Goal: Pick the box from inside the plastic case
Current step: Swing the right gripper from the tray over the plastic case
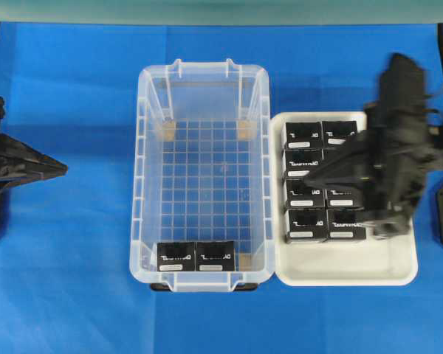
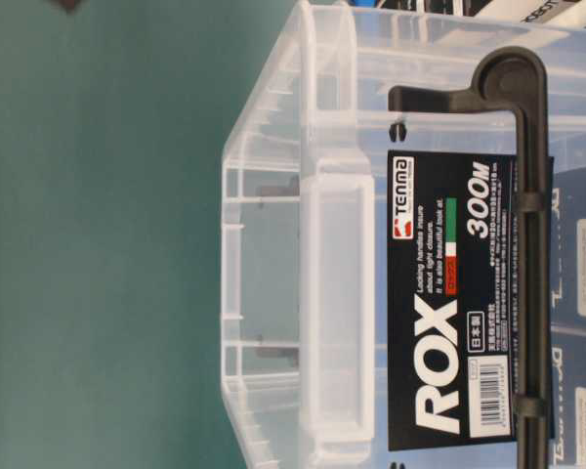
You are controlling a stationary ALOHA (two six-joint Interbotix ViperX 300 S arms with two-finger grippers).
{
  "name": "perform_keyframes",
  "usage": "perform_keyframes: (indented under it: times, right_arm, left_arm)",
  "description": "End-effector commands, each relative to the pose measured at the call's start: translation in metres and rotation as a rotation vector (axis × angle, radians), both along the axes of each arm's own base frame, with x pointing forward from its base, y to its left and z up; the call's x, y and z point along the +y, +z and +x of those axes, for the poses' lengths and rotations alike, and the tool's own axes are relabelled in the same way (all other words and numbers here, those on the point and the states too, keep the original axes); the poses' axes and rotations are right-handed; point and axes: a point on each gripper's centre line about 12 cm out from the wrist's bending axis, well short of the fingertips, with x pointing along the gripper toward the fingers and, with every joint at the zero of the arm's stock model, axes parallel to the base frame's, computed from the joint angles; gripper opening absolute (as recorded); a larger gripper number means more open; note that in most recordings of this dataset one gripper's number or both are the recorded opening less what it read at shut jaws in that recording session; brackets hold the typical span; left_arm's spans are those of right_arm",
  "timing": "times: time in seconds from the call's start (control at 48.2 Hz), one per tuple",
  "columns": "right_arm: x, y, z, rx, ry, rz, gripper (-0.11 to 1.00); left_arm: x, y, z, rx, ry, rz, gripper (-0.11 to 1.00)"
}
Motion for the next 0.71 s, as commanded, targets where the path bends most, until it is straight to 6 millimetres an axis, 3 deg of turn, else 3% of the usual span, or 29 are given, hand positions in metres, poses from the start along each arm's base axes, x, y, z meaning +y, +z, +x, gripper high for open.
perform_keyframes:
  times: [0.0,0.311,0.498,0.685]
  right_arm:
    - [0.002,0.008,0.017,0.061,0.01,0.005,0.0]
    - [0.005,0.003,0.078,0.426,0.061,-0.008,0.0]
    - [0.005,0.001,0.112,0.534,0.092,-0.02,0.02]
    - [0.009,-0.017,0.139,0.599,0.151,-0.006,0.08]
  left_arm:
    - [0.0,0.009,0.001,-0.003,0.0,-0.003,-0.04]
    - [0.0,0.011,-0.002,0.052,0.008,-0.035,-0.04]
    - [0.0,0.013,-0.002,0.052,0.009,-0.034,-0.04]
    - [0.0,0.017,-0.002,0.043,0.009,-0.034,-0.04]
